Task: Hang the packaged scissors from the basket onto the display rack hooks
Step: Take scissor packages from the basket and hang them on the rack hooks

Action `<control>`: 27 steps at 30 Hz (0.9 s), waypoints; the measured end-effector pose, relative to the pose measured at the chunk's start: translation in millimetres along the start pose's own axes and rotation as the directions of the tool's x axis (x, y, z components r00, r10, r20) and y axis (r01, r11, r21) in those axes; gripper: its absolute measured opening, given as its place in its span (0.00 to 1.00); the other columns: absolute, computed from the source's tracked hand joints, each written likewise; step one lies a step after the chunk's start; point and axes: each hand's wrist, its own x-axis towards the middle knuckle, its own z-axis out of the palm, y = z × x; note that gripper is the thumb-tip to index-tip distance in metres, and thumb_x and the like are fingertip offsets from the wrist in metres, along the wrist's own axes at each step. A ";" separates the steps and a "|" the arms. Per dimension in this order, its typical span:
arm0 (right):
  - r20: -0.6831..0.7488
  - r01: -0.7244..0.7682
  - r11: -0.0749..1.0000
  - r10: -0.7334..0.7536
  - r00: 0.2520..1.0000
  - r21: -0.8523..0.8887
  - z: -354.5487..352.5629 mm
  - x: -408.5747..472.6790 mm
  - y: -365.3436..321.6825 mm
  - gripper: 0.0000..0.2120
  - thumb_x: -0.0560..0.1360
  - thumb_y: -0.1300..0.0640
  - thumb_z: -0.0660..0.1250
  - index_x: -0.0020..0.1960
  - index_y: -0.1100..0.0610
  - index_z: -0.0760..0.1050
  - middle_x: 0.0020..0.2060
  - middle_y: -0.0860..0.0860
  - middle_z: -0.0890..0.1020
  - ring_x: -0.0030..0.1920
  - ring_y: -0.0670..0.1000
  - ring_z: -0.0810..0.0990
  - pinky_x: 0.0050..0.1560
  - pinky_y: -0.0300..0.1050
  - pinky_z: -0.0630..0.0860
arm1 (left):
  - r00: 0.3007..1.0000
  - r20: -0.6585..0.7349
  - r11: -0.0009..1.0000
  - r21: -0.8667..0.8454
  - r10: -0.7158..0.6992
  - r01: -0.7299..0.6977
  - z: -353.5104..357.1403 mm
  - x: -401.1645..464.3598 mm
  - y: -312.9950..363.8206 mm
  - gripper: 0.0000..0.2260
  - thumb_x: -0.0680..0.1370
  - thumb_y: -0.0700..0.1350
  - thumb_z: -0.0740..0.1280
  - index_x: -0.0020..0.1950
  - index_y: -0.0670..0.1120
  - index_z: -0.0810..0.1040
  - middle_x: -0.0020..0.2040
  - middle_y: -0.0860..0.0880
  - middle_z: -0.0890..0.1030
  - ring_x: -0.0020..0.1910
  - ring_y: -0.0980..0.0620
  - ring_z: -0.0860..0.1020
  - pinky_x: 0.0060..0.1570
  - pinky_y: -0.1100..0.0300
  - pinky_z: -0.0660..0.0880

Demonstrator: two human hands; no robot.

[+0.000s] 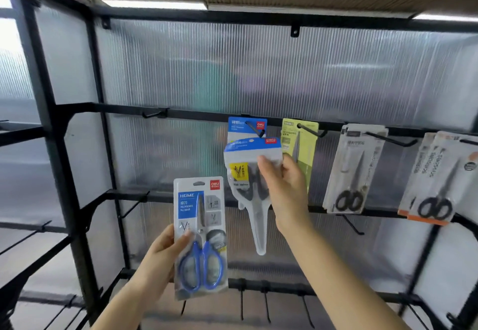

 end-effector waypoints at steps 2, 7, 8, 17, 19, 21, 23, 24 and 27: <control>-0.019 0.037 0.999 -0.037 0.999 -0.009 -1.2 -3.0 -3.8 0.03 0.74 0.57 0.67 0.42 0.55 0.76 0.36 0.46 0.82 0.41 0.45 0.81 0.42 0.41 0.77 | 1.000 0.012 1.000 -0.009 -0.005 0.006 0.1 0.5 -1.2 0.14 0.71 0.44 0.65 0.57 0.45 0.76 0.49 0.42 0.84 0.43 0.42 0.83 0.34 0.51 0.80; -0.095 0.110 0.994 -0.112 0.989 -0.017 -2.2 -4.4 -13.3 0.14 0.73 0.51 0.70 0.40 0.61 0.73 0.39 0.66 0.77 0.38 0.53 0.75 0.42 0.46 0.72 | 1.000 0.016 1.000 -0.015 -0.024 0.024 0.5 4.5 -5.3 0.14 0.71 0.44 0.65 0.56 0.44 0.75 0.48 0.42 0.84 0.41 0.42 0.83 0.33 0.51 0.80; -0.116 0.111 0.994 -0.111 0.987 -0.010 -1.8 -2.2 -14.8 0.14 0.73 0.52 0.69 0.41 0.63 0.72 0.41 0.67 0.76 0.37 0.56 0.74 0.43 0.48 0.72 | 0.999 0.013 0.999 -0.010 -0.031 0.031 1.0 5.6 -6.0 0.15 0.70 0.45 0.65 0.56 0.44 0.75 0.48 0.41 0.84 0.42 0.42 0.83 0.34 0.51 0.80; -0.219 -0.007 0.999 0.015 0.976 0.034 1.1 15.5 -1.6 0.14 0.75 0.60 0.67 0.45 0.73 0.73 0.36 0.63 0.78 0.38 0.49 0.76 0.41 0.41 0.73 | 0.999 -0.025 0.999 -0.029 -0.044 0.044 -4.1 13.9 -11.4 0.12 0.74 0.43 0.64 0.57 0.45 0.76 0.50 0.42 0.84 0.42 0.44 0.84 0.34 0.51 0.81; -0.200 -0.027 0.999 0.030 0.979 0.022 -0.5 14.4 2.0 0.12 0.76 0.60 0.67 0.42 0.71 0.74 0.31 0.50 0.80 0.35 0.43 0.77 0.37 0.34 0.73 | 0.998 -0.039 0.999 -0.030 -0.045 0.044 -5.8 15.6 -10.9 0.11 0.76 0.42 0.63 0.58 0.45 0.75 0.50 0.43 0.84 0.43 0.44 0.84 0.34 0.52 0.81; -0.191 -0.041 0.999 0.040 0.981 0.001 -1.4 14.0 4.1 0.08 0.76 0.61 0.66 0.39 0.63 0.75 0.28 0.39 0.80 0.32 0.36 0.78 0.33 0.30 0.72 | 0.998 -0.052 0.999 -0.031 -0.045 0.043 -6.5 17.1 -10.3 0.10 0.78 0.41 0.62 0.58 0.44 0.76 0.50 0.43 0.84 0.42 0.45 0.84 0.33 0.53 0.80; -0.196 -0.044 0.999 0.039 0.980 -0.021 -1.6 14.6 4.2 0.08 0.76 0.62 0.66 0.38 0.60 0.75 0.27 0.39 0.80 0.32 0.35 0.78 0.32 0.29 0.72 | 0.998 -0.054 0.999 -0.032 -0.044 0.042 -5.9 18.5 -9.3 0.10 0.78 0.40 0.62 0.58 0.45 0.76 0.49 0.43 0.84 0.42 0.45 0.84 0.33 0.54 0.80; -0.199 -0.042 0.999 0.036 0.979 -0.027 -1.3 15.0 3.7 0.08 0.76 0.61 0.66 0.38 0.59 0.75 0.28 0.40 0.80 0.32 0.36 0.78 0.32 0.30 0.72 | 0.998 -0.051 0.999 -0.031 -0.044 0.042 -5.2 19.1 -8.8 0.09 0.78 0.41 0.62 0.58 0.45 0.76 0.50 0.43 0.84 0.42 0.45 0.84 0.33 0.54 0.80; -0.225 -0.044 0.999 0.036 0.974 -0.029 0.1 16.8 -1.2 0.11 0.75 0.60 0.67 0.34 0.58 0.74 0.26 0.42 0.78 0.30 0.39 0.76 0.31 0.33 0.70 | 0.998 -0.038 0.998 -0.026 -0.054 0.053 -4.0 21.1 -8.6 0.10 0.78 0.41 0.62 0.58 0.45 0.76 0.50 0.43 0.84 0.43 0.44 0.84 0.34 0.52 0.80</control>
